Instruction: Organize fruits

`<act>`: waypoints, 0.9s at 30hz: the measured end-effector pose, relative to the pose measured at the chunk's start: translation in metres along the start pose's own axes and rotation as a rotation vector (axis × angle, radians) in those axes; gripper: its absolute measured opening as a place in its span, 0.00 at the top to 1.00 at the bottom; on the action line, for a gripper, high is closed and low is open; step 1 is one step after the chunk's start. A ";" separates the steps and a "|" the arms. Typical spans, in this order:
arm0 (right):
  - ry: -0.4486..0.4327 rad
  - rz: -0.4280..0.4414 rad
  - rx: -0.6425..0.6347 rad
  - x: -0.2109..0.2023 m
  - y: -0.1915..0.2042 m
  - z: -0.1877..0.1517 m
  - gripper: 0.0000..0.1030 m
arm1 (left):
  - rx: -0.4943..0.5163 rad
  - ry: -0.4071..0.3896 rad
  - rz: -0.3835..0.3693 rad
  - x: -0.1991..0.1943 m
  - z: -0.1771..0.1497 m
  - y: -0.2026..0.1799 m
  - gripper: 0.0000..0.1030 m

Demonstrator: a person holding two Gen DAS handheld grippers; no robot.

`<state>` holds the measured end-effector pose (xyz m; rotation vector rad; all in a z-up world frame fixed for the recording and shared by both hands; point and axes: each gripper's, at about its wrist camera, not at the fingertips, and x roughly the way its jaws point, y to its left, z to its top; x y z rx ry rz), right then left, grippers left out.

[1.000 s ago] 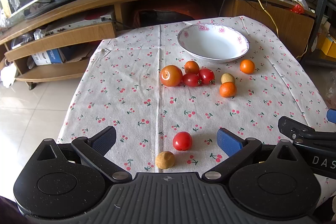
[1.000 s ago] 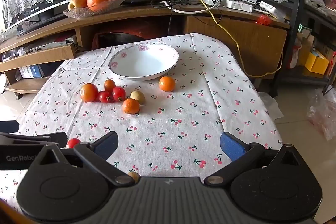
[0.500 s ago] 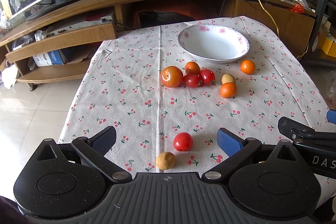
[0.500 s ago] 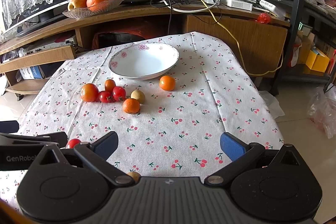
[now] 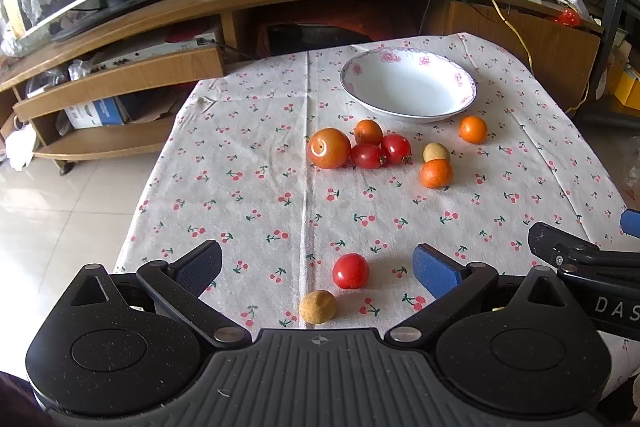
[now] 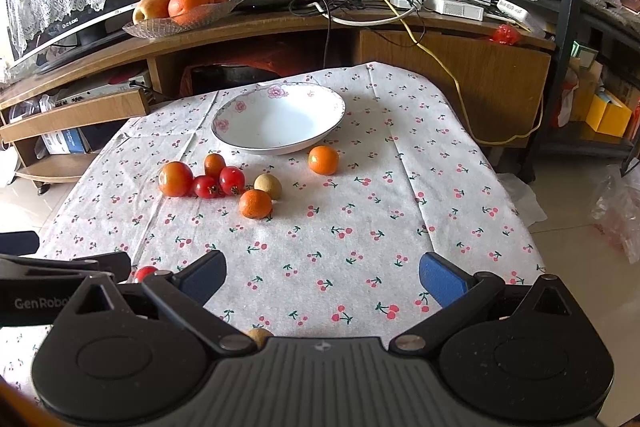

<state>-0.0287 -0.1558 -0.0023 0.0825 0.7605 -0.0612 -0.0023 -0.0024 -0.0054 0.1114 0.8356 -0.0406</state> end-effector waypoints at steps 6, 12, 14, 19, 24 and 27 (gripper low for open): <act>0.002 0.009 0.006 0.001 0.000 0.000 0.00 | 0.003 -0.003 0.007 -0.002 0.000 0.000 0.01; 0.006 0.019 0.008 0.001 0.000 -0.002 0.00 | 0.005 -0.003 0.011 -0.002 -0.001 0.001 0.01; 0.009 0.022 0.007 0.002 0.001 -0.002 0.00 | 0.006 -0.001 0.011 -0.002 -0.001 0.002 0.01; 0.033 0.035 -0.011 0.004 0.006 -0.008 0.00 | 0.021 0.012 0.014 0.001 -0.009 0.006 0.01; 0.073 0.066 -0.043 0.010 0.014 -0.015 0.03 | 0.023 0.040 0.017 0.005 -0.020 0.013 0.02; 0.089 0.082 -0.054 0.013 0.018 -0.018 0.03 | 0.026 0.049 0.018 0.008 -0.024 0.017 0.02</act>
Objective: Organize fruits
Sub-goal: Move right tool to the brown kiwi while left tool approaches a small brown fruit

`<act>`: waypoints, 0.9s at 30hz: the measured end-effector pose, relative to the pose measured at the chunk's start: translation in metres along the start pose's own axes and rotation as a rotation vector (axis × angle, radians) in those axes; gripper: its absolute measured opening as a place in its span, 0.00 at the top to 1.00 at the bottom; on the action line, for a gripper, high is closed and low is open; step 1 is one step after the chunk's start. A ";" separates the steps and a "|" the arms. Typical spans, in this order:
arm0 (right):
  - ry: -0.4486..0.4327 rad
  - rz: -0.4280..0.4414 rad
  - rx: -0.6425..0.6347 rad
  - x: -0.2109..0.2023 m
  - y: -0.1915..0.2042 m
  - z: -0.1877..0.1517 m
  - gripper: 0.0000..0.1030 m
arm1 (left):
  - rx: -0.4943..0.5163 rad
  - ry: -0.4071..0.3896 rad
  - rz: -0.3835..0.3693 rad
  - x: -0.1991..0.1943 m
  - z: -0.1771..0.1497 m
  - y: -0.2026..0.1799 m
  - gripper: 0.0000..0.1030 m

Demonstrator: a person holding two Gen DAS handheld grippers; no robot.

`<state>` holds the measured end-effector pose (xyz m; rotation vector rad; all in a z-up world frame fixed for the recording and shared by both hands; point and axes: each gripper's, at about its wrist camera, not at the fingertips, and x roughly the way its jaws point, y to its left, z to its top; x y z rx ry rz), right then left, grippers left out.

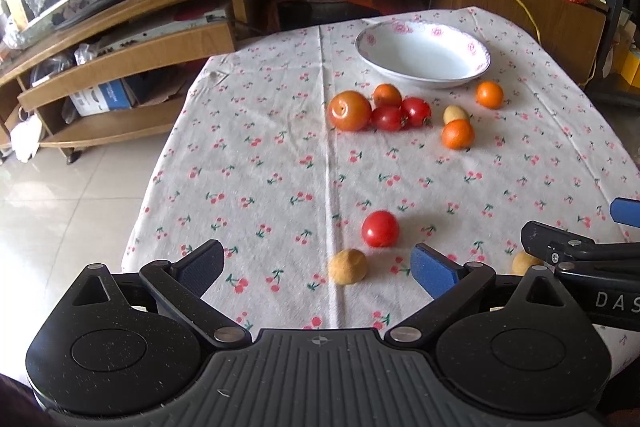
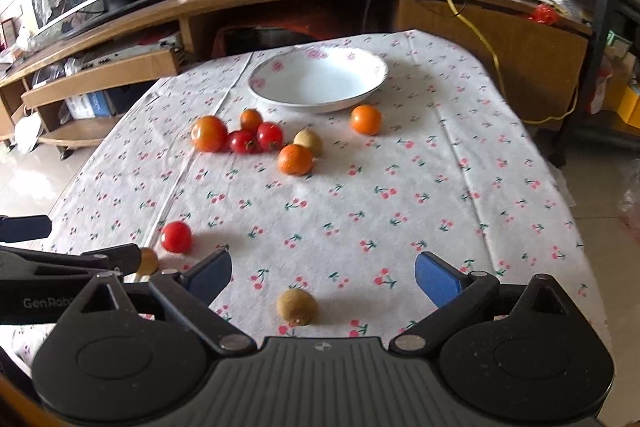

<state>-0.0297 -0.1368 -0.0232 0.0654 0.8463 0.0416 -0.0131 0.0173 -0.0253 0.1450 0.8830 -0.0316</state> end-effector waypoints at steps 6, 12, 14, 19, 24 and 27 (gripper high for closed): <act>0.040 0.030 -0.007 0.006 0.000 -0.004 0.04 | 0.021 0.020 -0.024 0.005 -0.005 0.002 0.02; 0.085 0.069 0.002 0.013 -0.004 -0.006 0.08 | 0.038 0.028 -0.058 0.010 -0.010 0.002 0.02; 0.101 0.080 0.003 0.016 -0.005 -0.007 0.09 | 0.042 0.034 -0.067 0.015 -0.010 0.000 0.03; 0.123 0.091 -0.012 0.022 -0.002 -0.007 0.13 | 0.061 0.054 -0.099 0.026 -0.010 -0.004 0.09; 0.150 0.101 -0.024 0.029 -0.001 -0.009 0.21 | 0.112 0.041 -0.082 0.033 -0.010 -0.010 0.13; 0.176 0.107 -0.024 0.035 -0.001 -0.011 0.26 | 0.115 0.050 -0.086 0.039 -0.009 -0.011 0.19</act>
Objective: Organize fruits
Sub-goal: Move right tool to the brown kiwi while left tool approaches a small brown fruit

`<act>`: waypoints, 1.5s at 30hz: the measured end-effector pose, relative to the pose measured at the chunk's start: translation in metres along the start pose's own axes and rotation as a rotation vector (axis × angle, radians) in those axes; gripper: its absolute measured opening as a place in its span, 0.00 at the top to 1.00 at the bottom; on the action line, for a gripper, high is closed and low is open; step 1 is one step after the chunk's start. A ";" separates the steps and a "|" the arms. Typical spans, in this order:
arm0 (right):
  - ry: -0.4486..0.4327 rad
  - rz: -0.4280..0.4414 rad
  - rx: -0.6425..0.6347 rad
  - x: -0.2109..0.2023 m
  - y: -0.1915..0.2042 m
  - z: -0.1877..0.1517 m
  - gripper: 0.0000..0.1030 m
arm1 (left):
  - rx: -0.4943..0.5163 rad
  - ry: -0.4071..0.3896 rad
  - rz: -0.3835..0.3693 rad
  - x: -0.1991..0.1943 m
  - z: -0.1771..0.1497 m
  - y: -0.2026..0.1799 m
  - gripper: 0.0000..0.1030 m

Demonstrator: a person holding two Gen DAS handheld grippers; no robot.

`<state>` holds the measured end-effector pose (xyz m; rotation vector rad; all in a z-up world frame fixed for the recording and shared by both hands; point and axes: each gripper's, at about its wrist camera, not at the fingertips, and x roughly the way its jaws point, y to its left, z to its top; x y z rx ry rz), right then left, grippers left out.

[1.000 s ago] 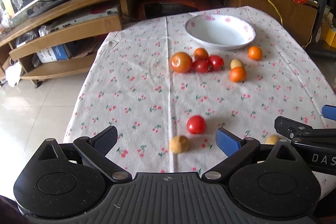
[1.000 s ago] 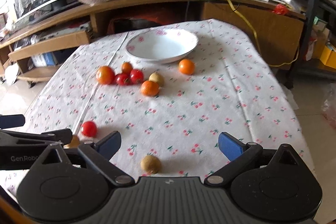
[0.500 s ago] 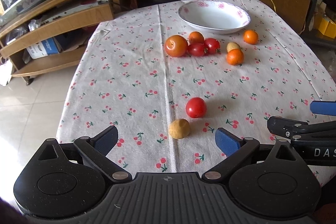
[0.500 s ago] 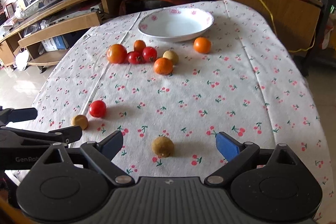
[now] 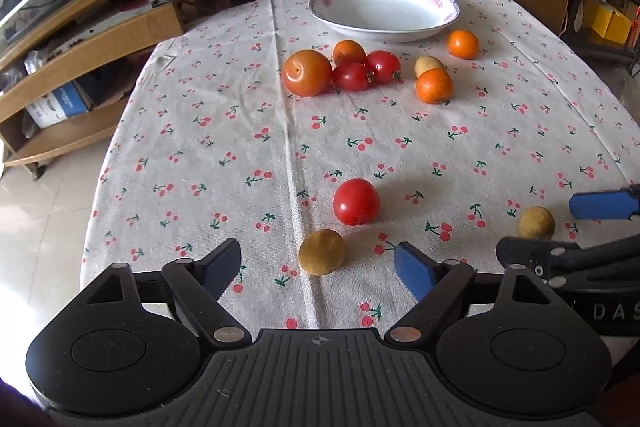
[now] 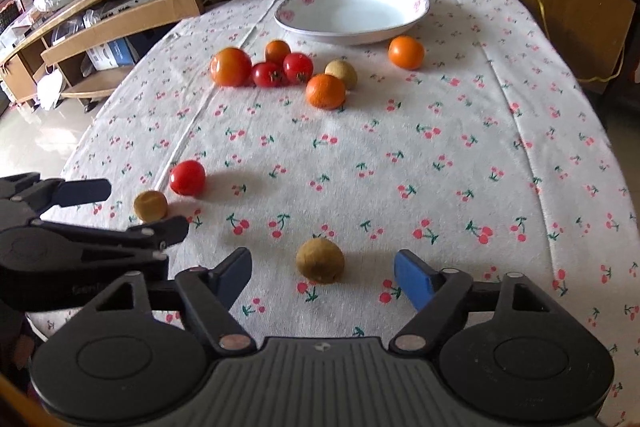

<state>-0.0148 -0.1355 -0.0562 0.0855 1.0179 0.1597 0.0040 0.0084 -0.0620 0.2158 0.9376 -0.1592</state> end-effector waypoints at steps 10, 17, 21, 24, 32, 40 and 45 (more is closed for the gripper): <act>-0.001 -0.011 -0.013 0.002 -0.002 0.001 0.33 | 0.019 0.011 -0.035 0.008 0.002 -0.005 0.26; -0.008 -0.030 -0.018 0.003 -0.003 0.001 0.33 | 0.046 0.013 -0.061 0.006 0.001 -0.010 0.29; -0.011 -0.035 -0.030 0.003 -0.002 0.001 0.33 | 0.058 0.014 -0.083 0.006 0.000 -0.012 0.31; -0.017 -0.038 -0.025 0.003 -0.004 0.001 0.35 | 0.045 0.020 -0.093 0.006 0.000 -0.010 0.32; -0.033 -0.053 -0.009 0.003 -0.008 0.002 0.36 | 0.037 0.023 -0.100 0.007 0.001 -0.009 0.32; -0.046 -0.059 -0.034 0.007 -0.006 0.003 0.35 | 0.035 0.026 -0.104 0.008 0.001 -0.009 0.31; -0.053 -0.050 -0.058 0.006 -0.003 0.004 0.46 | 0.029 0.037 -0.110 0.008 0.001 -0.008 0.31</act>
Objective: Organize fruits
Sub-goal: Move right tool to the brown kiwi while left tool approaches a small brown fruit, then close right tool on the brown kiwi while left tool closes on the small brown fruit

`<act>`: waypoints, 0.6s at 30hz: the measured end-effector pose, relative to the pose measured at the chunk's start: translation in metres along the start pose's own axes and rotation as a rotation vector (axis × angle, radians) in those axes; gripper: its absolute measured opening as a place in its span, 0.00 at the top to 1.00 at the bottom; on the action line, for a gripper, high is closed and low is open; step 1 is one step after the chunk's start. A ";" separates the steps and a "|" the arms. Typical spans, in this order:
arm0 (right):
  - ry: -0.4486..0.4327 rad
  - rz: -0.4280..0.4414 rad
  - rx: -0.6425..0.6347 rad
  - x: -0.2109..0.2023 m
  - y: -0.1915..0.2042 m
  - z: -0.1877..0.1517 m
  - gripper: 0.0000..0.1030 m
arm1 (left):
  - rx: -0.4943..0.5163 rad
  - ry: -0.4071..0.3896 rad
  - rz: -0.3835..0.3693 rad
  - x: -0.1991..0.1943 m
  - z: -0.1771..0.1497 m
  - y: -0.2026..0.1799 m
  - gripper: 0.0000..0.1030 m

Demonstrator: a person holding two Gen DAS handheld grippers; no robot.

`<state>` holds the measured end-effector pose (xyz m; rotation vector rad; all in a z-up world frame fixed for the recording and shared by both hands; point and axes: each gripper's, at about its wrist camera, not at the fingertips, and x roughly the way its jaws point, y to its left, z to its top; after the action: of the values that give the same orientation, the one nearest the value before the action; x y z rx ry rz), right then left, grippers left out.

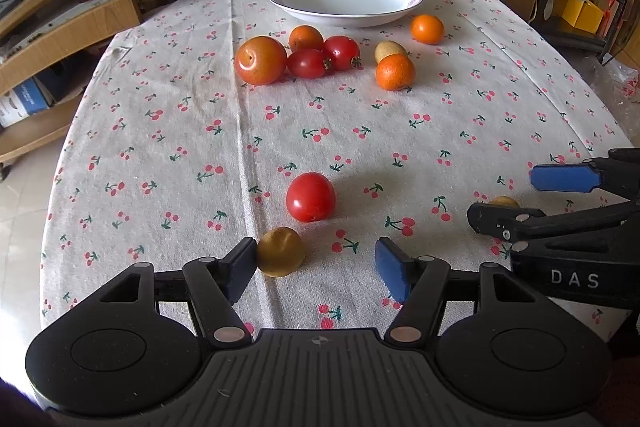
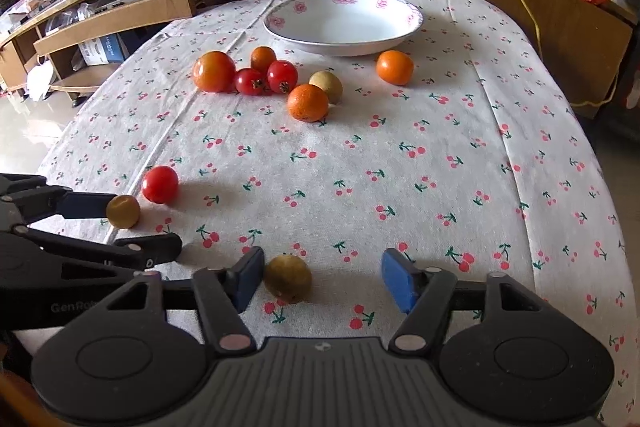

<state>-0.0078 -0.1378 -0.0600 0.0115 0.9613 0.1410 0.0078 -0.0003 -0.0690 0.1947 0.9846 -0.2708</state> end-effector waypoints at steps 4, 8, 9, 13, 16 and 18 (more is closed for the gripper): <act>0.000 0.005 -0.016 -0.001 0.001 0.001 0.69 | 0.007 0.006 0.003 -0.002 0.000 -0.001 0.33; 0.002 0.014 -0.026 -0.003 0.001 0.000 0.74 | 0.004 0.009 0.022 -0.005 0.001 0.000 0.43; 0.002 0.018 -0.028 -0.003 0.002 -0.001 0.74 | 0.003 0.011 0.024 -0.005 0.001 0.000 0.47; 0.000 0.027 -0.035 -0.006 0.002 -0.004 0.74 | 0.008 0.014 0.029 -0.005 0.001 -0.001 0.48; -0.002 0.029 -0.030 -0.006 0.001 -0.004 0.74 | 0.009 0.012 0.028 -0.004 0.000 0.000 0.48; -0.002 0.031 -0.031 -0.006 0.001 -0.004 0.74 | 0.008 0.012 0.025 -0.004 0.000 0.000 0.47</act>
<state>-0.0151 -0.1377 -0.0572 -0.0019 0.9568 0.1846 0.0056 0.0007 -0.0656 0.2155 0.9924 -0.2511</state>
